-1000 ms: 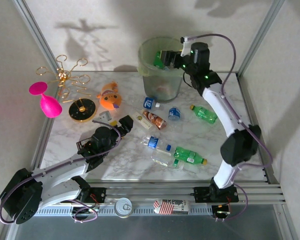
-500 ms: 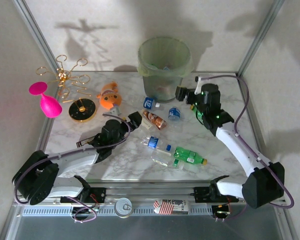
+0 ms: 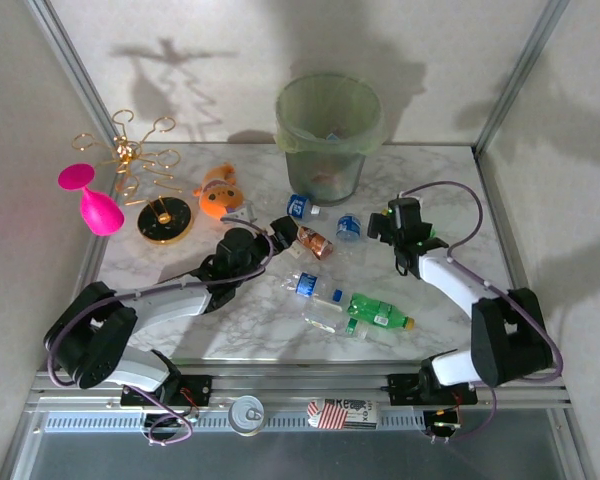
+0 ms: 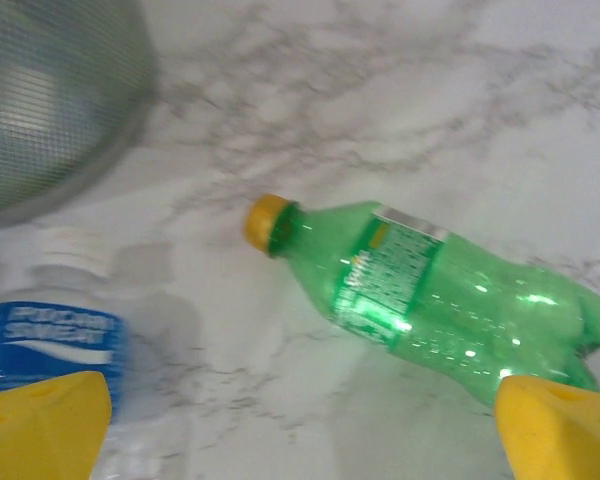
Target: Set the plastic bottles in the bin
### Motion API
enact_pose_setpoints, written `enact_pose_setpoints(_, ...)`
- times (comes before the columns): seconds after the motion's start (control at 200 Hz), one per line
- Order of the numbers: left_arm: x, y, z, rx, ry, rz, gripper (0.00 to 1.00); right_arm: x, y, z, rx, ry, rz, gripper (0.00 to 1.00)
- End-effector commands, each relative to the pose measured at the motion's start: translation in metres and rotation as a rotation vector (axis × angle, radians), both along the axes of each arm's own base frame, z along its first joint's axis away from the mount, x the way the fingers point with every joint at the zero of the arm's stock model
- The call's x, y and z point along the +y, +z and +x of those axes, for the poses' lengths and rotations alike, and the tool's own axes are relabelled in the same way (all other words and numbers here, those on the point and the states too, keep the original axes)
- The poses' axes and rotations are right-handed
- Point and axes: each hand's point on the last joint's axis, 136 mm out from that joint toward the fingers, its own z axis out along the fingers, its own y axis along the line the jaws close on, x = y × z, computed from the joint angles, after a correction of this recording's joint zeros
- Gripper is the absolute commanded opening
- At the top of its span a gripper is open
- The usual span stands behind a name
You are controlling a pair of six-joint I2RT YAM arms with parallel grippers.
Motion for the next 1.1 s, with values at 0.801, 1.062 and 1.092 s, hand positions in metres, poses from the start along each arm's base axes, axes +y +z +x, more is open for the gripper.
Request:
enact_pose_setpoints(0.801, 0.028, 0.011, -0.005, 0.031, 0.118, 0.022, 1.00, -0.043, -0.031, 0.059, 0.127, 0.081, 0.201, 0.99)
enact_pose_setpoints(1.062, 0.052, 0.013, -0.003, 0.020, 0.188, 0.009, 1.00, -0.032, -0.029, 0.032, 0.131, 0.097, 0.256, 0.99)
enact_pose_setpoints(1.092, 0.053, 0.013, -0.004, 0.019, 0.189, 0.007, 1.00, -0.029, -0.029, 0.029, 0.132, 0.104, 0.260, 0.99)
